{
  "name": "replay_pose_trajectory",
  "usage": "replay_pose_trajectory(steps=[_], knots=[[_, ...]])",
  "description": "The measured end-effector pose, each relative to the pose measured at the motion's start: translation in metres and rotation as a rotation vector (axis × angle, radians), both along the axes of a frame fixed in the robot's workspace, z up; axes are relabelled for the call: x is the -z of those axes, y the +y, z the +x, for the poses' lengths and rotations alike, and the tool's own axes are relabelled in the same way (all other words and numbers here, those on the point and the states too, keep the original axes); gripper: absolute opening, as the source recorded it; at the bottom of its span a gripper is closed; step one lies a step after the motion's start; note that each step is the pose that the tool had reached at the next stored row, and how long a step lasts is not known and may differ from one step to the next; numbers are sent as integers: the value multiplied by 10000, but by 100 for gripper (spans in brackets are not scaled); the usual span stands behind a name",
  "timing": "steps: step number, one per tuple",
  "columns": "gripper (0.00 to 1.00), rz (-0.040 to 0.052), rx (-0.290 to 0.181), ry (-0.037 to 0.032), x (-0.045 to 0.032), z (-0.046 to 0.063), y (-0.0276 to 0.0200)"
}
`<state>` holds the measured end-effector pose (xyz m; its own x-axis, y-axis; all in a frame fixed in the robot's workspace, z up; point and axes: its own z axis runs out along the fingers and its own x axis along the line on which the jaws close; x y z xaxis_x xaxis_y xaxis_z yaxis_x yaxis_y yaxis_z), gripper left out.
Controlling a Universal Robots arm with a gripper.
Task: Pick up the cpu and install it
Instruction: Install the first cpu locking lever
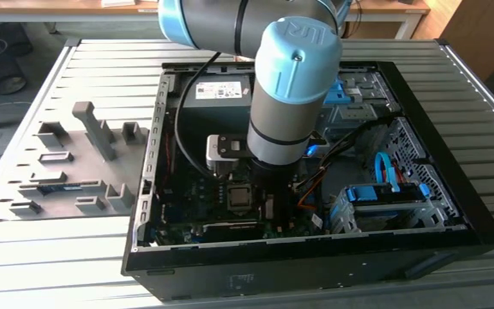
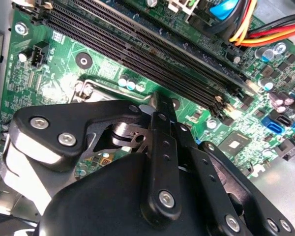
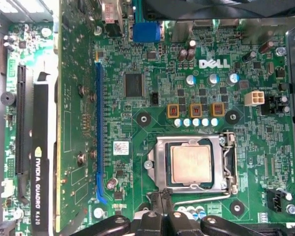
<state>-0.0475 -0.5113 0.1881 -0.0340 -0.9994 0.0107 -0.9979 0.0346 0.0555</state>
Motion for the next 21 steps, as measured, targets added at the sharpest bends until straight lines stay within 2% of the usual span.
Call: replay_pose_trajectory(steps=[3,4,8,16,21], knots=[[10,7,-2,0,0,1,0],[10,42,-3,0,0,1,0],[10,74,-3,-1,-2,1,0],[10,77,-5,-1,-69,1,0],[10,79,-6,14,-50,2,-11]])
